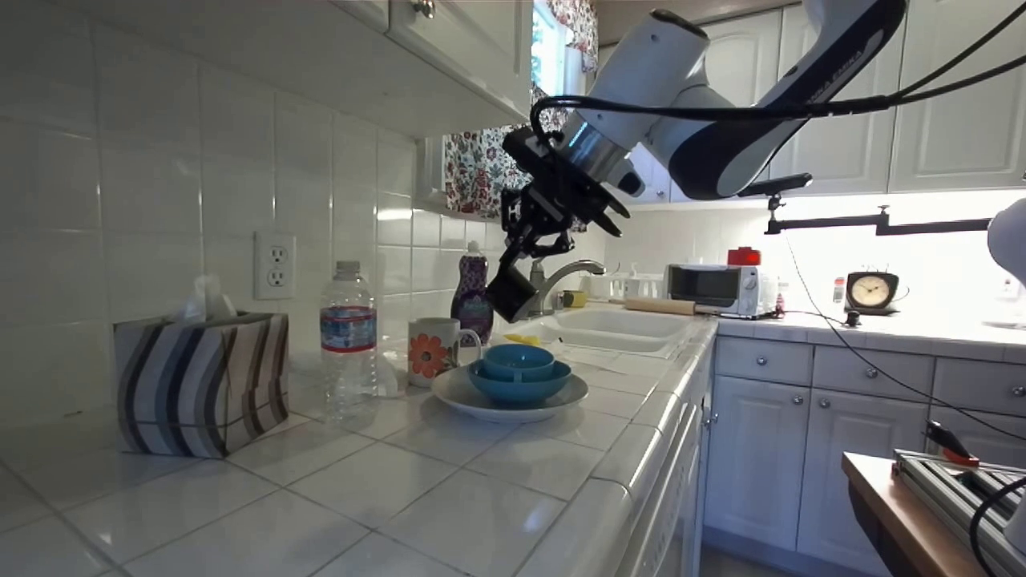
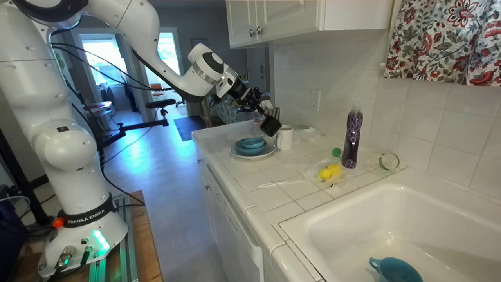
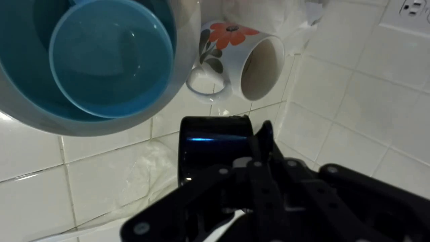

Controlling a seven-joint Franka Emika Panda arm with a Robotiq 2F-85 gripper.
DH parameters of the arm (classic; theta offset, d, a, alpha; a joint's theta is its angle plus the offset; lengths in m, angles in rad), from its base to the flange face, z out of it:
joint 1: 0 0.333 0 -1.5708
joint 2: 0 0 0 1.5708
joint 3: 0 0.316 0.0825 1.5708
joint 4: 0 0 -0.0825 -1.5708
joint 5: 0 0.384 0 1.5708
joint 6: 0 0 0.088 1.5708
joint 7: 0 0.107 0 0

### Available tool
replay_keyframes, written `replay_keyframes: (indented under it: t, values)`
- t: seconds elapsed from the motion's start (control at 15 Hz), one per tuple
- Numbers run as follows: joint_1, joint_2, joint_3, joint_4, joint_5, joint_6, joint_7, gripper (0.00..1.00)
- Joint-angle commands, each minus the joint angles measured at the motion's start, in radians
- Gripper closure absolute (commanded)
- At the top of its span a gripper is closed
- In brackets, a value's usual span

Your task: Place the scooper in the bowl

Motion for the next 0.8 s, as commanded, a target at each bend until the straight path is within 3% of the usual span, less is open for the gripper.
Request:
replay_keyframes:
  t: [0.0,0.73]
  values:
    - [0.022,0.054,0.023,0.064,0.036,-0.005,-0.051,0.99]
    - [0.084,0.053,0.104,0.077,0.022,-0.067,-0.006,0.99]
